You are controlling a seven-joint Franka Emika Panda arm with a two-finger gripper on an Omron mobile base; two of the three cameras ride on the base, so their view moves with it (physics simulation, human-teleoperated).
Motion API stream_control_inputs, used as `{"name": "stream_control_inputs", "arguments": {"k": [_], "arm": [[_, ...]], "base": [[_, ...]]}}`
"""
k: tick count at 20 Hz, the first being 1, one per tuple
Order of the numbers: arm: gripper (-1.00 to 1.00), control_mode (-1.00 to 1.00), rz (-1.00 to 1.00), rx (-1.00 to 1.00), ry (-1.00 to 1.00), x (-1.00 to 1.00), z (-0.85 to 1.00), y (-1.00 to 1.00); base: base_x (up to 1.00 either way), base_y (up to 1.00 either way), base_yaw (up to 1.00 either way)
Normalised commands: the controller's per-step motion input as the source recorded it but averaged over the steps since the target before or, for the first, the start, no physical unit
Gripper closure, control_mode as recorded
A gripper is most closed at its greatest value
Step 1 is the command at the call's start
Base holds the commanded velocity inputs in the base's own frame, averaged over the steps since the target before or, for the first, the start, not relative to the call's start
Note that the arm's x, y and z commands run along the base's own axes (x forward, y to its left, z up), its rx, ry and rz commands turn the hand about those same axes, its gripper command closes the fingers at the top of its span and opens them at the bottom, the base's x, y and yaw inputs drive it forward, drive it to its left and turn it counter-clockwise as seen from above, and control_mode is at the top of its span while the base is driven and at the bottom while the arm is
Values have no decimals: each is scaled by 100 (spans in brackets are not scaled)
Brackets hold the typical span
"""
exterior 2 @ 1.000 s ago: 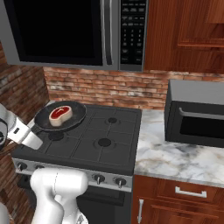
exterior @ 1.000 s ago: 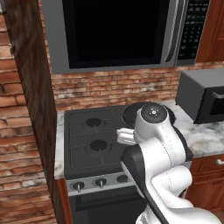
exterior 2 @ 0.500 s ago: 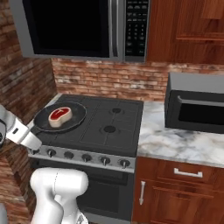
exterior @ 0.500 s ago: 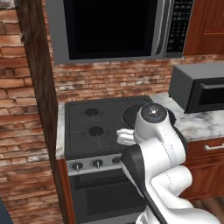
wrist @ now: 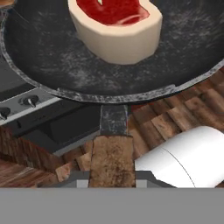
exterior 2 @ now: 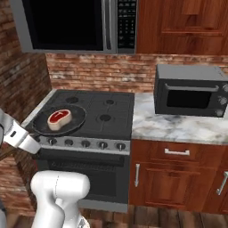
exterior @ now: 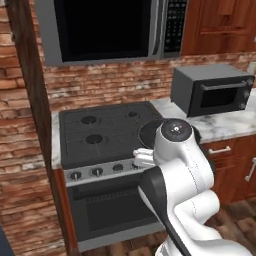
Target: Pick up the pan with the steak in it and place it on the dining table. Then place the steak on the plate.
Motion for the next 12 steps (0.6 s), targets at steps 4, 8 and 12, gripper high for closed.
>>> {"name": "stream_control_inputs", "arguments": {"k": [4,8,12], "arm": [[100,100,0,0,0,0,0,0],[100,100,0,0,0,0,0,0],[100,100,0,0,0,0,0,0]], "base": [[0,-19,-47],[0,-15,-50],[0,-10,-50]]}}
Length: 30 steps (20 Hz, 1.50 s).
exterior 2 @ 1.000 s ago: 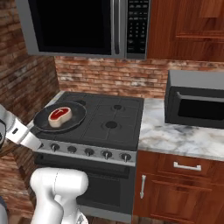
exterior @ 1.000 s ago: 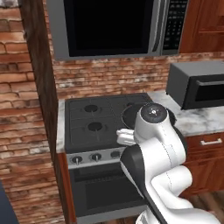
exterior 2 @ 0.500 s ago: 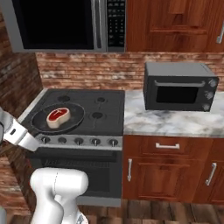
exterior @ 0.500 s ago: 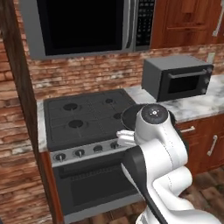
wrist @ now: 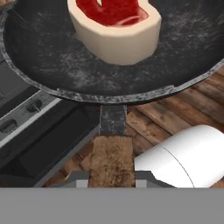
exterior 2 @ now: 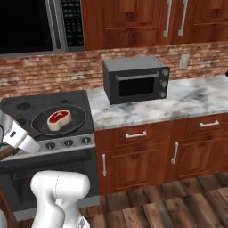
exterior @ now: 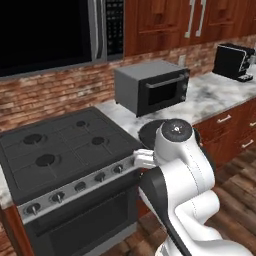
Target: Pick up the pan with the steak in it and place it on the dining table. Then place the steak on the plate.
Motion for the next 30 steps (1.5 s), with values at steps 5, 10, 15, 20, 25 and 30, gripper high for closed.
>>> {"name": "stream_control_inputs", "arguments": {"k": [5,10,15,20,25,30], "arm": [[100,100,0,0,0,0,0,0],[100,100,0,0,0,0,0,0],[100,100,0,0,0,0,0,0],[100,100,0,0,0,0,0,0],[100,100,0,0,0,0,0,0],[100,100,0,0,0,0,0,0]], "base": [[0,-7,-50],[0,-5,-50],[0,-4,-50],[0,-5,-50],[0,-11,-48],[-3,-17,-43]]}}
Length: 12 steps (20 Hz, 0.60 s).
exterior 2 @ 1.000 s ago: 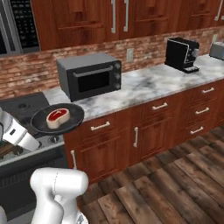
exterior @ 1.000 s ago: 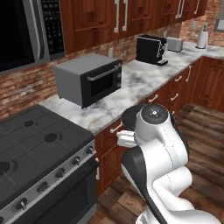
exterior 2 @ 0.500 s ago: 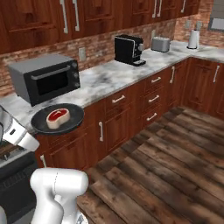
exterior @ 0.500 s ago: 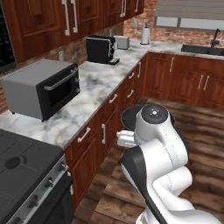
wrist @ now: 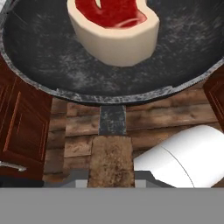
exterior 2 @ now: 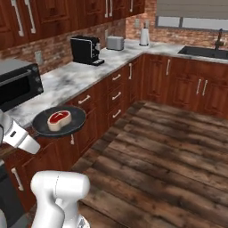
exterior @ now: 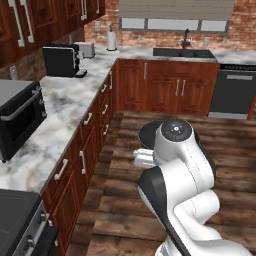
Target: Pick up the pan with the steak in it and place it on the dining table. Then place the steak on the plate.
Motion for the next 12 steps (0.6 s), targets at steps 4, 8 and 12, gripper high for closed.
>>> {"name": "stream_control_inputs", "arguments": {"k": [4,8,12], "arm": [[100,100,0,0,0,0,0,0],[100,100,0,0,0,0,0,0],[100,100,0,0,0,0,0,0]], "base": [[-8,-19,-41],[-7,-16,-42],[-5,-15,-43]]}}
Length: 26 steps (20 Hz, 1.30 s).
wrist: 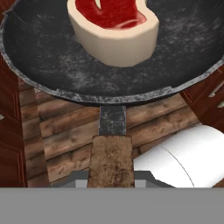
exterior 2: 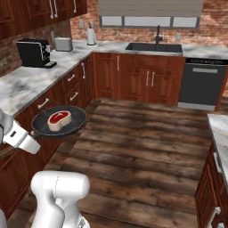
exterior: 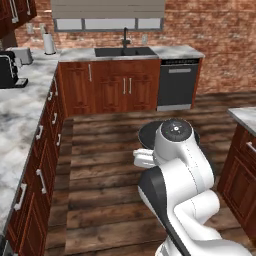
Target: Pick up the pan with the steak in it and place it on the dining table. Then place the steak on the plate.
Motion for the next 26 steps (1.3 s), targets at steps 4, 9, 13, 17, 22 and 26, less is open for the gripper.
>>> {"name": "stream_control_inputs", "arguments": {"k": [4,9,13,17,22,26], "arm": [[100,100,0,0,0,0,0,0],[100,100,0,0,0,0,0,0],[100,100,0,0,0,0,0,0],[100,100,0,0,0,0,0,0],[100,100,0,0,0,0,0,0],[100,100,0,0,0,0,0,0]], "base": [[-3,-10,-45],[-1,-6,-47],[0,-1,-49],[0,-1,-49],[0,-1,-49],[0,0,-50]]}}
